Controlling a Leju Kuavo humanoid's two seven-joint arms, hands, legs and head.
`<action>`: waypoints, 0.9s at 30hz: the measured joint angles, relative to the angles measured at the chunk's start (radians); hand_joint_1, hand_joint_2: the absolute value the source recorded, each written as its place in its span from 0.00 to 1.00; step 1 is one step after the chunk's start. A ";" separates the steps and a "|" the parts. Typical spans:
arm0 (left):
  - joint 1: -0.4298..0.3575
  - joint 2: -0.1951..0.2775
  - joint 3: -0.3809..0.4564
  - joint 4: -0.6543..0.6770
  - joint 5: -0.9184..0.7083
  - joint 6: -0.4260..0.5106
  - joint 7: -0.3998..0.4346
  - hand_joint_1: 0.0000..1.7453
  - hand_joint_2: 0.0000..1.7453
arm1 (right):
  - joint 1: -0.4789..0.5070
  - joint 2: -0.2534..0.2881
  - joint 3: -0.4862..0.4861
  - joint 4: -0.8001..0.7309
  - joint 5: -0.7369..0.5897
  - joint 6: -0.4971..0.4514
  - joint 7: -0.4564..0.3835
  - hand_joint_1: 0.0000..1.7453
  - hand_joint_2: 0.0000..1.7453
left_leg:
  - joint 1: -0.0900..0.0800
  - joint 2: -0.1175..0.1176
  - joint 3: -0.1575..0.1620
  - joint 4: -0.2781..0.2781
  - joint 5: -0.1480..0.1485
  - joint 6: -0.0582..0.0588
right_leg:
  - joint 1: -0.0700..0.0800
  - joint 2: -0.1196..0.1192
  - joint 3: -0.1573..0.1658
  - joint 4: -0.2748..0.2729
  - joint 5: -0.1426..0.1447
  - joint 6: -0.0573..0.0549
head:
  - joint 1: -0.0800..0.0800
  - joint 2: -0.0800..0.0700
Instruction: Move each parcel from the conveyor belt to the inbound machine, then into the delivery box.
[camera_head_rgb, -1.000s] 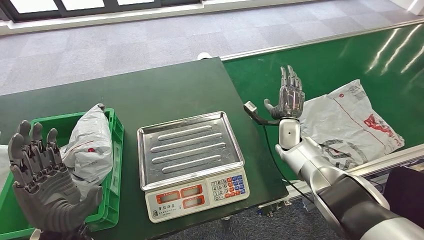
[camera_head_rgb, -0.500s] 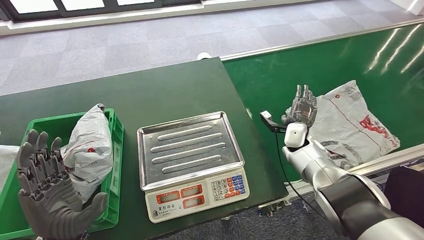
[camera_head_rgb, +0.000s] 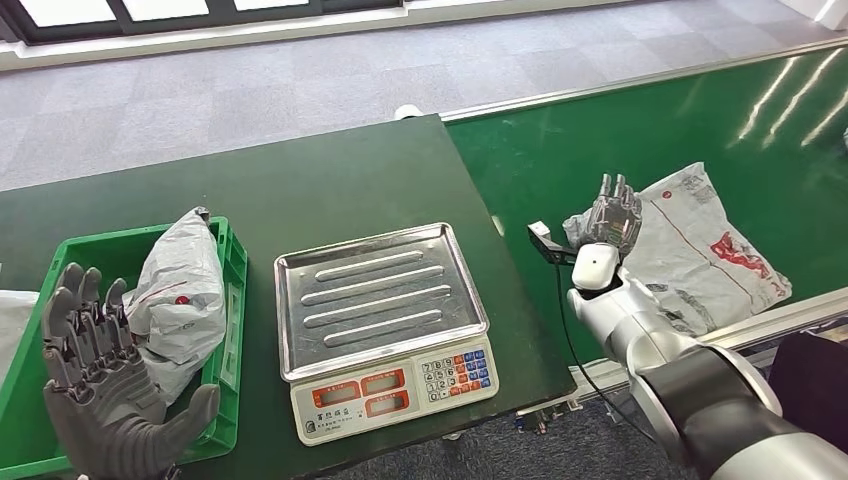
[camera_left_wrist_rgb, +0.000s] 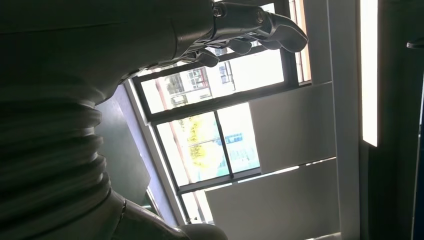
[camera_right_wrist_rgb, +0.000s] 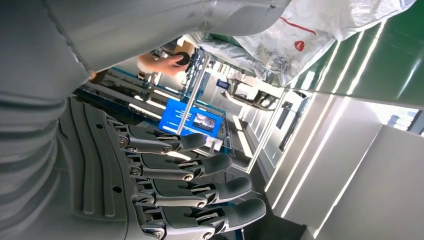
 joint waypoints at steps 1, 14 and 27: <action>0.000 0.000 0.000 0.003 -0.005 0.006 0.000 0.00 1.00 | -0.002 0.000 -0.002 0.001 0.000 0.007 0.000 0.00 1.00 | 0.000 0.000 0.000 0.000 0.000 0.000 | 0.000 0.000 0.000 0.000 0.000 0.000 | 0.000 0.000; 0.000 -0.003 0.017 0.041 -0.061 0.012 0.000 0.00 1.00 | 0.027 0.022 -0.091 0.009 -0.034 0.126 -0.026 0.00 1.00 | 0.000 0.000 0.000 0.000 0.000 0.000 | 0.000 0.000 0.000 0.000 0.000 0.000 | 0.000 0.000; 0.002 -0.012 0.045 0.071 -0.097 0.018 0.000 0.00 1.00 | 0.074 0.050 -0.129 0.009 -0.025 0.151 -0.031 0.00 1.00 | 0.000 0.000 0.000 0.000 0.000 0.000 | 0.000 0.000 -0.001 0.000 0.000 0.000 | 0.000 0.000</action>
